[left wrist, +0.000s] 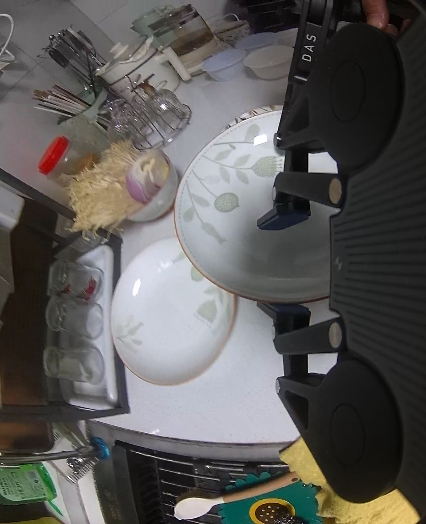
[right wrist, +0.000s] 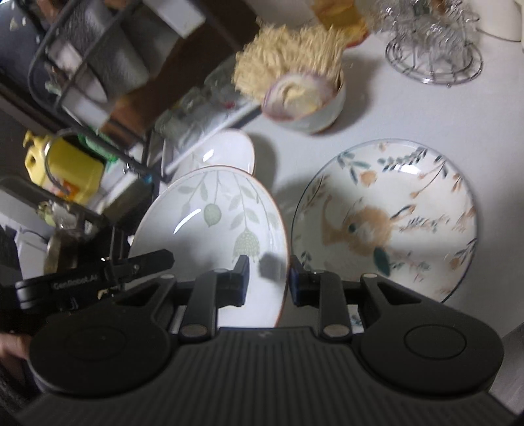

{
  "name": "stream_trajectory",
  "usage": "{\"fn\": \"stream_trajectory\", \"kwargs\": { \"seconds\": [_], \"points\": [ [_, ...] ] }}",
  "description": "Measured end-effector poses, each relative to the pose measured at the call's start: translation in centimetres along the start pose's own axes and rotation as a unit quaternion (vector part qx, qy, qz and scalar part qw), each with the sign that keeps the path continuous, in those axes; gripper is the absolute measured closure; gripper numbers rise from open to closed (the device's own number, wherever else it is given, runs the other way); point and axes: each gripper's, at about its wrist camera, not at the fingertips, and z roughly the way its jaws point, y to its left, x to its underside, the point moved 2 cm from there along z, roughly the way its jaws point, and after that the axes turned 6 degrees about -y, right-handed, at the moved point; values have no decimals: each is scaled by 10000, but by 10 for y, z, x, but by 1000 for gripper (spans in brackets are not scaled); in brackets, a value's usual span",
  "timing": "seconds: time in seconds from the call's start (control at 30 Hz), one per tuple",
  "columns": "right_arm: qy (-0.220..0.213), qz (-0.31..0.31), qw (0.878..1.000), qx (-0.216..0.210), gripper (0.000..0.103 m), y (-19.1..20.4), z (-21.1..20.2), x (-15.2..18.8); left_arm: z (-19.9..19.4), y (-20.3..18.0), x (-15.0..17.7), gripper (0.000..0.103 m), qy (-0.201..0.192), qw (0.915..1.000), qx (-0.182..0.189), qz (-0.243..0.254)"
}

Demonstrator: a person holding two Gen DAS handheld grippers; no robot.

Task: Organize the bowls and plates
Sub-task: 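Lift the leaf-print plate with both grippers and carry it over the rabbit plate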

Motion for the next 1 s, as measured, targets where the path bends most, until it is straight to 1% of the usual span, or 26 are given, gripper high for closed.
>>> {"fn": "stream_trajectory", "kwargs": {
  "seconds": [0.13, 0.27, 0.33, 0.4, 0.47, 0.6, 0.67, 0.8, 1.0],
  "points": [
    [-91, -10, 9999, -110, 75, -13, -11, -18, 0, -23, -11, 53, -141, 9999, -20, -85],
    [-190, -50, 9997, -147, 75, -24, -21, -26, 1, -46, -20, 53, -274, 9996, -54, -3],
    [-215, -36, 9997, -133, 75, -32, -26, -29, 3, -57, -23, 53, -271, 9996, -25, 11],
    [-210, -85, 9997, -16, 75, -37, -30, -33, 5, -66, -25, 53, -263, 9997, 23, 6],
    [-250, -142, 9996, -21, 75, -42, -33, -39, 8, -77, -27, 53, -274, 9996, -39, 73],
    [-302, -229, 9993, -43, 75, -55, -37, -50, 18, -90, -29, 53, -260, 9996, -61, -64],
    [-317, -216, 9993, -33, 75, -63, -38, -53, 24, -98, -29, 53, -227, 9997, -62, -16],
    [-260, -238, 9993, 144, 75, -75, -37, -52, 40, -113, -26, 53, -70, 9998, -143, 108],
    [-168, -200, 9992, 316, 75, -96, -36, -48, 63, -128, -15, 53, 197, 9995, -240, 104]
  ]
}}
